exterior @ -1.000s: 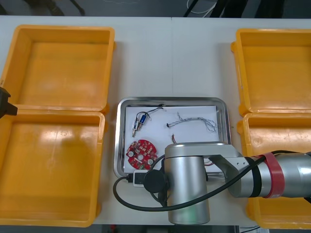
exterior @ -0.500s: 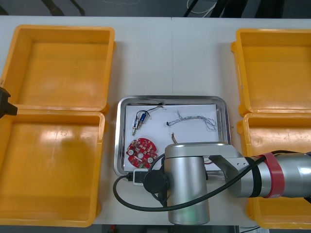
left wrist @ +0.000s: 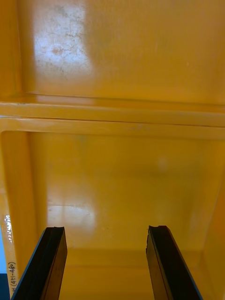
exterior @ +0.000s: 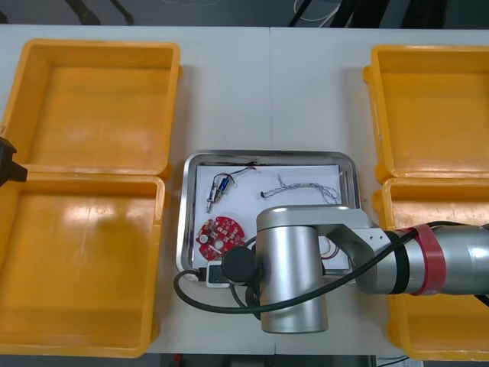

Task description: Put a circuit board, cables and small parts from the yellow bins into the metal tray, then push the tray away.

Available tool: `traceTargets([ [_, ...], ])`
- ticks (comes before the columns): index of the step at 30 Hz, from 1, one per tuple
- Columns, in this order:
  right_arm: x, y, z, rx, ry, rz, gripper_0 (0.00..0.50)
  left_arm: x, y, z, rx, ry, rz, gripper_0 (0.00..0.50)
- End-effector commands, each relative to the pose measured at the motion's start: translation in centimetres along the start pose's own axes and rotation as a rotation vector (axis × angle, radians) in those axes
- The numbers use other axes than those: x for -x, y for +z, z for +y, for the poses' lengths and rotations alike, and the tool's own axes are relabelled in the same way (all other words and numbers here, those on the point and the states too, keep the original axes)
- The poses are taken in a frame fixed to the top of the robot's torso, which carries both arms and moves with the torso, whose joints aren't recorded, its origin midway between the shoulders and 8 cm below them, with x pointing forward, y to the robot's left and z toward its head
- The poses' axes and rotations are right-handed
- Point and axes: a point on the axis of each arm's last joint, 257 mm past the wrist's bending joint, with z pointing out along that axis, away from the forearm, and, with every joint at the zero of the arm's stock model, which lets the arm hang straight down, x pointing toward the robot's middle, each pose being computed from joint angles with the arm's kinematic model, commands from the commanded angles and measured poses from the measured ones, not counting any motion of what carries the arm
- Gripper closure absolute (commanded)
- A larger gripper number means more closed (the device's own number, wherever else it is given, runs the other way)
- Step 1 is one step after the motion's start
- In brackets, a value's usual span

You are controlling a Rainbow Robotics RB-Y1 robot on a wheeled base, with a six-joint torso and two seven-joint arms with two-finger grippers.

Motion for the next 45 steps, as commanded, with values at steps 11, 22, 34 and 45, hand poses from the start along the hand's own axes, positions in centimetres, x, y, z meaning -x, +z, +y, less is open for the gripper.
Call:
traceTargets([
  [11,0.4,-1.0,-6.9,-0.059,-0.010,0.002,0.500,0.2,-0.5,0.0,-0.001,0.094,-0.033,0.000],
  [22,0.7,-1.4,-10.3,-0.028,-0.021,-0.017,0.500,0.2,-0.5,0.0,-0.001,0.094,-0.033,0.000],
  [34,1.1,-2.2,-17.0,-0.183,-0.092,-0.036,0.500,0.2,-0.5,0.0,-0.001,0.094,-0.033,0.000],
  [45,0.7,-1.6,-20.4,-0.245,-0.038,-0.058,0.500,0.2,-0.5,0.0,-0.001,0.094,-0.033,0.000],
])
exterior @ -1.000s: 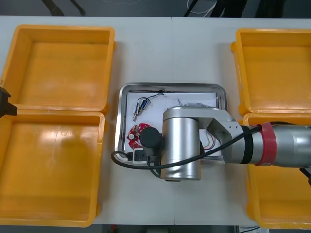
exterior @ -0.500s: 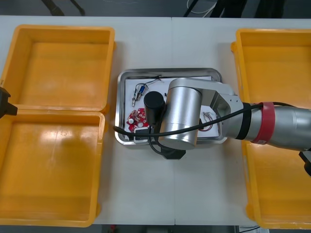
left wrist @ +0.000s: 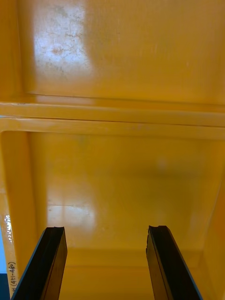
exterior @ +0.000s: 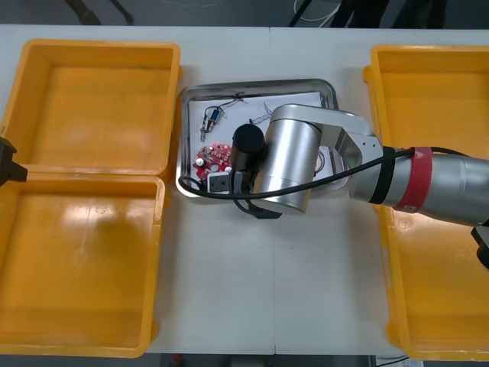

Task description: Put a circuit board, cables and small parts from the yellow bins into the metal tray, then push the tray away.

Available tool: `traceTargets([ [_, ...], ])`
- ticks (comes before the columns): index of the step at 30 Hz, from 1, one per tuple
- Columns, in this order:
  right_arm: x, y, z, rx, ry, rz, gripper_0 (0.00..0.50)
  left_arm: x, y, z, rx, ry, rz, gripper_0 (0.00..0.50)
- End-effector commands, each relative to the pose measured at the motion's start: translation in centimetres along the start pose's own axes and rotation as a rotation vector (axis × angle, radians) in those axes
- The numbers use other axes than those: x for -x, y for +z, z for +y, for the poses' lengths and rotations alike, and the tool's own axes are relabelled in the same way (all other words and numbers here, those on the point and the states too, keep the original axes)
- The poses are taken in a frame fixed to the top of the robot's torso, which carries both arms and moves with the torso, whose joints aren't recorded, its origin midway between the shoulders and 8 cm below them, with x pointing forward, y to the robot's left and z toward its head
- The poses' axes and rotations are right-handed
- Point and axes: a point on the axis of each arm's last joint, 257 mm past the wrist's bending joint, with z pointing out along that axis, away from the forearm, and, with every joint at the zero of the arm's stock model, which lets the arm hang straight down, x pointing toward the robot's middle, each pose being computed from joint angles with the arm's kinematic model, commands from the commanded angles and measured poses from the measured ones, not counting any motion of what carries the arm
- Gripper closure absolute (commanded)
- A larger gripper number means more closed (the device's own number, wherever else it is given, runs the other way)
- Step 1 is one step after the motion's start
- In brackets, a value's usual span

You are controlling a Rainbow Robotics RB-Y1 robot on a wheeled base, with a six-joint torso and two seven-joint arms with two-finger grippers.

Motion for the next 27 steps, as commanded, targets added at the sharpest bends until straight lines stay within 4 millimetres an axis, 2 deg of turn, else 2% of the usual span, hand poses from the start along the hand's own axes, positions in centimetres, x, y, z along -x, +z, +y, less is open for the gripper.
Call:
traceTargets([
  [1,-1.2,-0.6,-3.9,-0.060,0.028,0.015,0.500,0.2,-0.4,0.0,-0.001,0.094,-0.032,0.000],
  [13,-3.2,-0.1,-5.6,-0.067,0.087,0.051,0.500,0.2,-0.4,0.0,-0.001,0.094,-0.032,0.000],
  [19,-3.0,-0.6,-6.5,-0.080,0.102,0.038,0.500,0.2,-0.4,0.0,-0.001,0.094,-0.032,0.000],
  [27,-2.7,-0.4,-10.1,-0.166,0.116,0.001,0.500,0.2,-0.4,0.0,-0.001,0.094,-0.032,0.000],
])
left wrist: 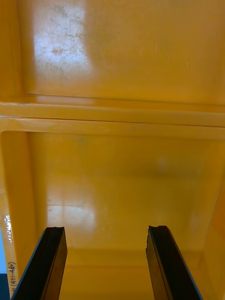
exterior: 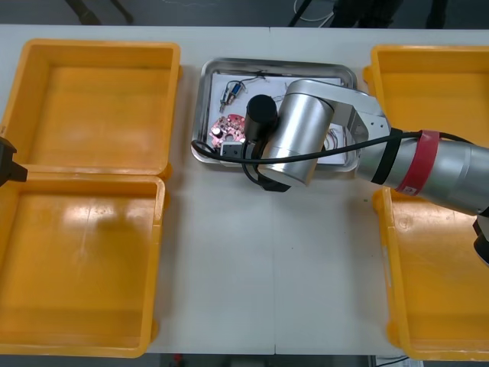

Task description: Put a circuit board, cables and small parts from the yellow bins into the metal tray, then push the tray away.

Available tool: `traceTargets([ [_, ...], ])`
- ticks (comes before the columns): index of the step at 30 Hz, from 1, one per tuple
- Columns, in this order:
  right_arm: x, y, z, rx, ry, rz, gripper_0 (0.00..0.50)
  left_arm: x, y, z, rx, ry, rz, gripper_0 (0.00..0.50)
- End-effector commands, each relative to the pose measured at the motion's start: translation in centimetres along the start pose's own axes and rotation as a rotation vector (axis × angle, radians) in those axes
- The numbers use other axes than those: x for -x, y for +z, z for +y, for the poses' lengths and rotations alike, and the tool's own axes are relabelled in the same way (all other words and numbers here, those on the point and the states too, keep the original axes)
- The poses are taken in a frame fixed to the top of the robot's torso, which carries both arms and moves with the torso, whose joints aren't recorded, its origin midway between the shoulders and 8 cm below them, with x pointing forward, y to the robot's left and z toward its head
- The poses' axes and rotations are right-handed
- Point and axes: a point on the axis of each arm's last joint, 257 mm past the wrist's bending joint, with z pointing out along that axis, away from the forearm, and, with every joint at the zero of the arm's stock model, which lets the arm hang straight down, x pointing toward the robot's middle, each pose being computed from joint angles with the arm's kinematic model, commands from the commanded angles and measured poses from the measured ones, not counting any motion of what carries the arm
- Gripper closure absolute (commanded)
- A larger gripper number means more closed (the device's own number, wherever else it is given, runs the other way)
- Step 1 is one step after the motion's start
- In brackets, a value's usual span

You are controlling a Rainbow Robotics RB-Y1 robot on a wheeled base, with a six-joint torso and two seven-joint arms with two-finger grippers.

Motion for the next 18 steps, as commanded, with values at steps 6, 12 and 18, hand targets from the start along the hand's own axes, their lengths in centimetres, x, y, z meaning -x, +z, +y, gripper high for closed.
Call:
traceTargets([
  [6,1.4,0.4,-5.8,-0.103,0.020,-0.049,0.500,0.2,-0.4,0.0,-0.001,0.094,-0.032,0.000],
  [12,1.9,0.1,-7.0,-0.136,0.002,-0.050,0.500,0.2,-0.4,0.0,-0.001,0.094,-0.032,0.000],
  [18,2.4,-0.1,-7.5,-0.153,-0.014,-0.067,0.500,0.2,-0.4,0.0,-0.001,0.094,-0.032,0.000],
])
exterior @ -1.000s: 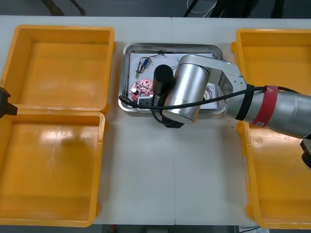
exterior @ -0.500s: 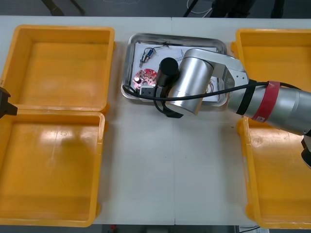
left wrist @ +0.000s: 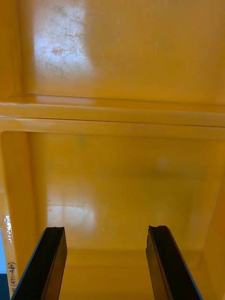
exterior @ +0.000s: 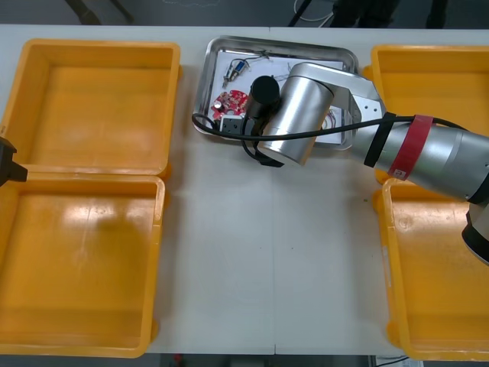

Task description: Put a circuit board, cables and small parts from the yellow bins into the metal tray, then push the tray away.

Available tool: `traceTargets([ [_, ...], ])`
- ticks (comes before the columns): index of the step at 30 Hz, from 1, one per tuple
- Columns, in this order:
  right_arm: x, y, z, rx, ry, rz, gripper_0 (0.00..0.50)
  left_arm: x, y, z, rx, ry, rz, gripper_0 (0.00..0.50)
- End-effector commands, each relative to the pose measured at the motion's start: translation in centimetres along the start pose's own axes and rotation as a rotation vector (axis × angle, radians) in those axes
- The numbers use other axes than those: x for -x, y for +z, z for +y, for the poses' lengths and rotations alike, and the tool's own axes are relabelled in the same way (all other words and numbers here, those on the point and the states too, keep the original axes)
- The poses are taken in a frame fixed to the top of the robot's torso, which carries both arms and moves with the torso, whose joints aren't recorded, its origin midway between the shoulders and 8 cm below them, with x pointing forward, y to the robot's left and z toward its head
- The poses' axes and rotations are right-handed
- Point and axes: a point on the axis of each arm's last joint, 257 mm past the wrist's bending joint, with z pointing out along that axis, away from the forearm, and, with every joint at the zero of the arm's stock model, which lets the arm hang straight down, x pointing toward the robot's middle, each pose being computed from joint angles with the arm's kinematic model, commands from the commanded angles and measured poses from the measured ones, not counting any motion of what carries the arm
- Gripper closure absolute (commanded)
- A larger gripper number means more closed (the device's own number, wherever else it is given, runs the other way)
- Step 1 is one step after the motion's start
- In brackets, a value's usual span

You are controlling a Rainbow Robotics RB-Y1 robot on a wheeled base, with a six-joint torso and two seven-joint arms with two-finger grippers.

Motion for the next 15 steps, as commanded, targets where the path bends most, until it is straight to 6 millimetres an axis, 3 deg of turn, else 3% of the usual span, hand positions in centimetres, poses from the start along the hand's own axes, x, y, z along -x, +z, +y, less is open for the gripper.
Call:
traceTargets([
  [1,2.0,-1.0,-2.4,-0.057,-0.067,-0.043,0.500,0.2,-0.4,0.0,-0.001,0.094,-0.032,0.000],
  [15,3.6,-1.2,-3.3,-0.097,-0.102,-0.104,0.500,0.2,-0.4,0.0,-0.001,0.094,-0.032,0.000],
])
